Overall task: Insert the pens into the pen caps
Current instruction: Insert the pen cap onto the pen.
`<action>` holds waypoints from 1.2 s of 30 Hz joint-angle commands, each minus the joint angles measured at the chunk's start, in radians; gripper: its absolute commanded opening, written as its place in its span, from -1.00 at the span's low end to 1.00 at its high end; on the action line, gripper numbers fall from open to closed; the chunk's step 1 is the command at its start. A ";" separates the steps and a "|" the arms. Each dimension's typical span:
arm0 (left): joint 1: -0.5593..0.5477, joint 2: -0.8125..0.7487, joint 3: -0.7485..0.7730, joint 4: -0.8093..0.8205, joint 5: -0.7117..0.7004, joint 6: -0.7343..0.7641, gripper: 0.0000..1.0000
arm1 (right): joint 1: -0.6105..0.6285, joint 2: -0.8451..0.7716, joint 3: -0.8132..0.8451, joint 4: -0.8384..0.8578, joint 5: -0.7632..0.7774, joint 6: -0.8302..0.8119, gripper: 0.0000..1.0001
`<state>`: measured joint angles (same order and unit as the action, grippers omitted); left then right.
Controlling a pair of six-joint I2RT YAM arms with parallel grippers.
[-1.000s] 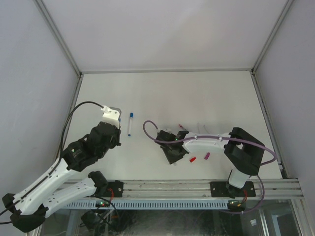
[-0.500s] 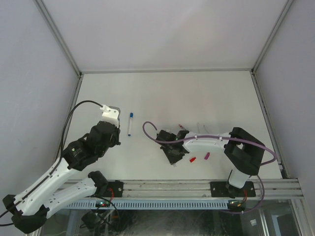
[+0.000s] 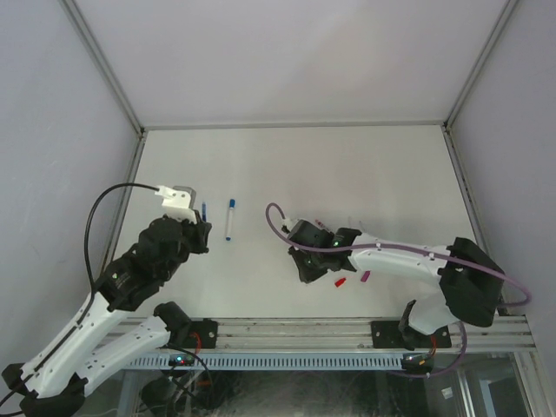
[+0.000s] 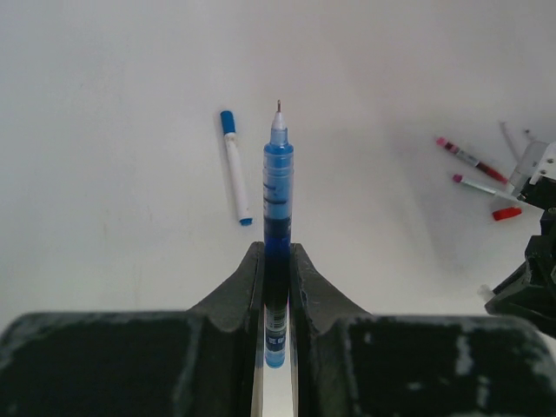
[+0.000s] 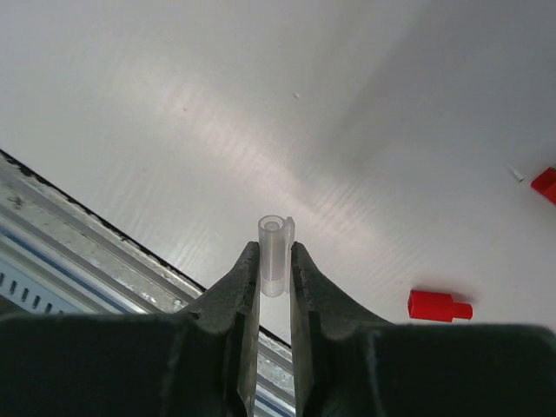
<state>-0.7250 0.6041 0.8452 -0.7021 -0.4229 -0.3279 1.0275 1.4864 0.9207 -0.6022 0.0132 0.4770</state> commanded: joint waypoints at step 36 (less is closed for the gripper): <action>-0.191 0.343 -0.354 1.060 0.270 0.007 -1.00 | -0.185 -0.569 -0.370 0.894 0.097 0.114 -1.00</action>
<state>-0.9123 0.9161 0.4473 0.2535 -0.2394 -0.3275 0.8822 0.9504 0.5522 0.1024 0.1429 0.5835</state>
